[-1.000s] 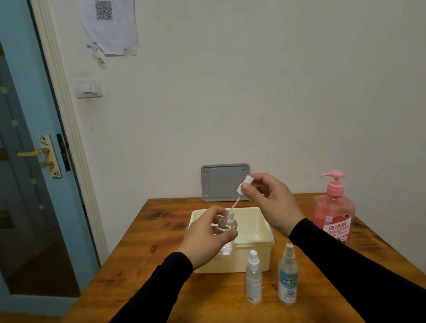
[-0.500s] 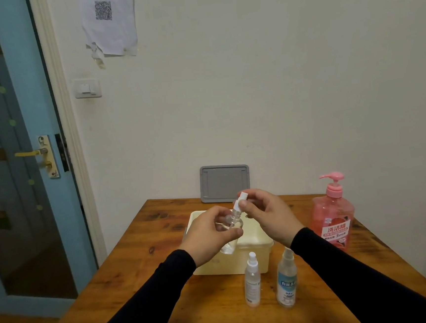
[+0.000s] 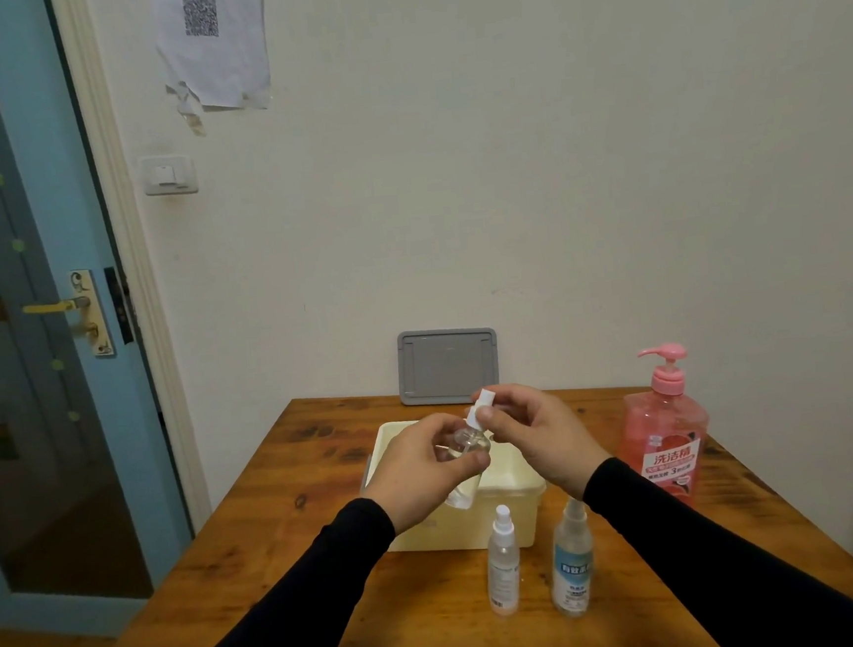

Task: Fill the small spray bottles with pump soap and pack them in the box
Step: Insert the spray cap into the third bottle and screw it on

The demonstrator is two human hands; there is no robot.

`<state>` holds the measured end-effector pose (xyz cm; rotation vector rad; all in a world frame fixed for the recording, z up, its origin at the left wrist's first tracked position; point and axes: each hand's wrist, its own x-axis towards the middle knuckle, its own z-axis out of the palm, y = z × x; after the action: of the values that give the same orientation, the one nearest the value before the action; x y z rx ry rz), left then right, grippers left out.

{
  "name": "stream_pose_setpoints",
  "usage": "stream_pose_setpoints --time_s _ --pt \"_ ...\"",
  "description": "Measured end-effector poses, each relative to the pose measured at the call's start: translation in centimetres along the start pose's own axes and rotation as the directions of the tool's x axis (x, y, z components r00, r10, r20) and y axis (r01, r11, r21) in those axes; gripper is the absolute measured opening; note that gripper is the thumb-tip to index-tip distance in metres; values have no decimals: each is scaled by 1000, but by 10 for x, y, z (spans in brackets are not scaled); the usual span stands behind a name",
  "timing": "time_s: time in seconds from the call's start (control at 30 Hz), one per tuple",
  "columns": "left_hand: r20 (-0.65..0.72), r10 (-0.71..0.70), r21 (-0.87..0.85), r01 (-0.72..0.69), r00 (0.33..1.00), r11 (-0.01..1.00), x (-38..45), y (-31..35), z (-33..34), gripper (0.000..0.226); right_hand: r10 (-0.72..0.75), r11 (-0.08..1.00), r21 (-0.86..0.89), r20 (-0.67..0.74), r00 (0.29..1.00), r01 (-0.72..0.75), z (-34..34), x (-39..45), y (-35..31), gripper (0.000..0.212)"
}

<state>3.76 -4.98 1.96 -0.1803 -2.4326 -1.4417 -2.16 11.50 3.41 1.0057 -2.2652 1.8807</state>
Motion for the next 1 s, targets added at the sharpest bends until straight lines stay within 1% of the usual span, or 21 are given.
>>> stream_pose_setpoints --time_s 0.17,0.27,0.4,0.47,0.53,0.67,0.8,0.87,0.93,1.0 --pt "-16 12 36 -11 1000 999 1 2 4 35 25 1000 1 -88 996 -25 1 2 1 30" --pt "4 19 29 -20 1000 999 1 3 7 35 48 999 16 -106 993 -47 0 2 1 32" --pt "19 17 9 -17 1000 1000 3 7 10 35 88 975 205 -27 996 -81 1 2 0 28" --pt "24 15 -9 -15 1000 1000 3 9 11 36 115 947 303 -23 993 -103 4 0 -1 32" --pt "17 14 -33 -13 1000 999 4 10 12 34 129 928 357 -38 991 -107 7 -2 -1 39" --pt "-4 -3 -59 2 1000 998 4 9 12 29 104 939 333 -54 993 -80 7 -4 0 29" --pt "-13 -19 -85 18 1000 996 7 8 10 26 113 935 339 -11 994 -103 2 -4 1 21" --pt "-21 -17 -74 15 1000 997 9 7 10 28 91 962 259 -18 996 -84 -1 -3 3 19" --pt "-30 -4 -51 3 1000 999 10 6 11 31 99 980 179 -69 993 -86 -2 -2 3 24" --pt "-37 3 -21 -3 999 1000 12 5 12 35 148 978 169 -125 981 -126 -1 1 4 33"
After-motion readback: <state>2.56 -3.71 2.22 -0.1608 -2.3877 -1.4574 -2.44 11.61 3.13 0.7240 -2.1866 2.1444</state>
